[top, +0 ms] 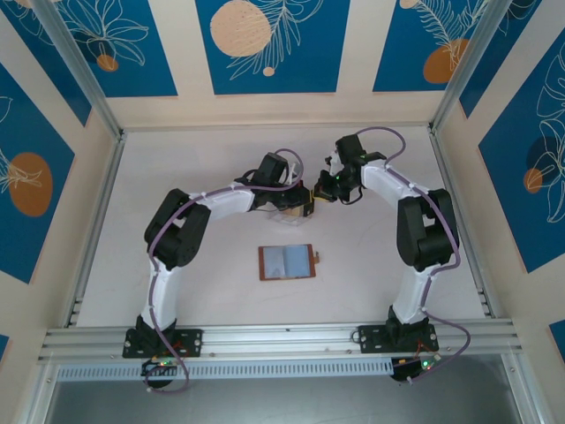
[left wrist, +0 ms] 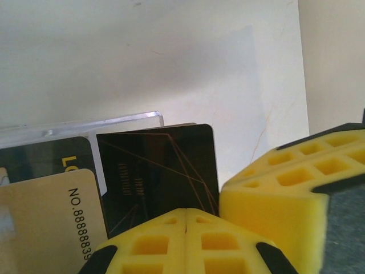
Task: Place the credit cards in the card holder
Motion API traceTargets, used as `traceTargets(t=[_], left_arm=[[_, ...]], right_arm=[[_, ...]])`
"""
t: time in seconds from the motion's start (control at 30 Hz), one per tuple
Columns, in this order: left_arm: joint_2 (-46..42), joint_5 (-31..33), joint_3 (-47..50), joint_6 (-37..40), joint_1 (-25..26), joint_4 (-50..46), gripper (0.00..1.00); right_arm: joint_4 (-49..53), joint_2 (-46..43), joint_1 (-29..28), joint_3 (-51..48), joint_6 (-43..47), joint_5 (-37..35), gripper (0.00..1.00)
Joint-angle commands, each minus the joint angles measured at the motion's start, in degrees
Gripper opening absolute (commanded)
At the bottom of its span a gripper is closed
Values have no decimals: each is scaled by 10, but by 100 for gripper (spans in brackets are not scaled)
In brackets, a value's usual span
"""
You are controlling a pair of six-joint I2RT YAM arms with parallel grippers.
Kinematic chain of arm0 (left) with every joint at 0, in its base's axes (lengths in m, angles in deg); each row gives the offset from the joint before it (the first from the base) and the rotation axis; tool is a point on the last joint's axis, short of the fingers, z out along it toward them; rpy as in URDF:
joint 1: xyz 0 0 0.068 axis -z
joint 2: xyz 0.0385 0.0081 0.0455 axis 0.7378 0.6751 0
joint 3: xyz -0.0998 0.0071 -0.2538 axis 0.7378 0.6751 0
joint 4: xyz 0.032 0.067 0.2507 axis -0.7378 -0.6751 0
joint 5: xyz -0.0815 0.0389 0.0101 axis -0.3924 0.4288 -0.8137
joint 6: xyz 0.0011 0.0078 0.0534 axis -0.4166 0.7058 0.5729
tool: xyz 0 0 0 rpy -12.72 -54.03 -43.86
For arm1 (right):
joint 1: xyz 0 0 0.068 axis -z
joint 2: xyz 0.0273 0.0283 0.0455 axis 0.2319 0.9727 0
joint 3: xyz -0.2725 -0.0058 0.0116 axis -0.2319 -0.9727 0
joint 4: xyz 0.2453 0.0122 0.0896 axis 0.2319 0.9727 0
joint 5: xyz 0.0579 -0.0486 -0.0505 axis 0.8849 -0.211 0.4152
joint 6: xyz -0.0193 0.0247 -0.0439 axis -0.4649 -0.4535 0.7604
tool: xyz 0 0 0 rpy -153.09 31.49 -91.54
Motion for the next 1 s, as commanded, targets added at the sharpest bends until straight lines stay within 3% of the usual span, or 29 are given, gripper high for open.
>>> traceTargets(t=[0.0, 0.63, 0.8, 0.97], left_arm=[[-3, 12, 20, 12, -3, -55, 0], [-16, 14, 23, 14, -7, -60, 0], [-17, 13, 20, 14, -9, -62, 0], [-11, 11, 23, 12, -8, -58, 0]], right_arm=[[-2, -23, 5, -11, 9, 23, 0], [-2, -41, 0, 5, 7, 43, 0], [27, -30, -9, 26, 12, 2, 0], [52, -6, -19, 50, 19, -40, 17]])
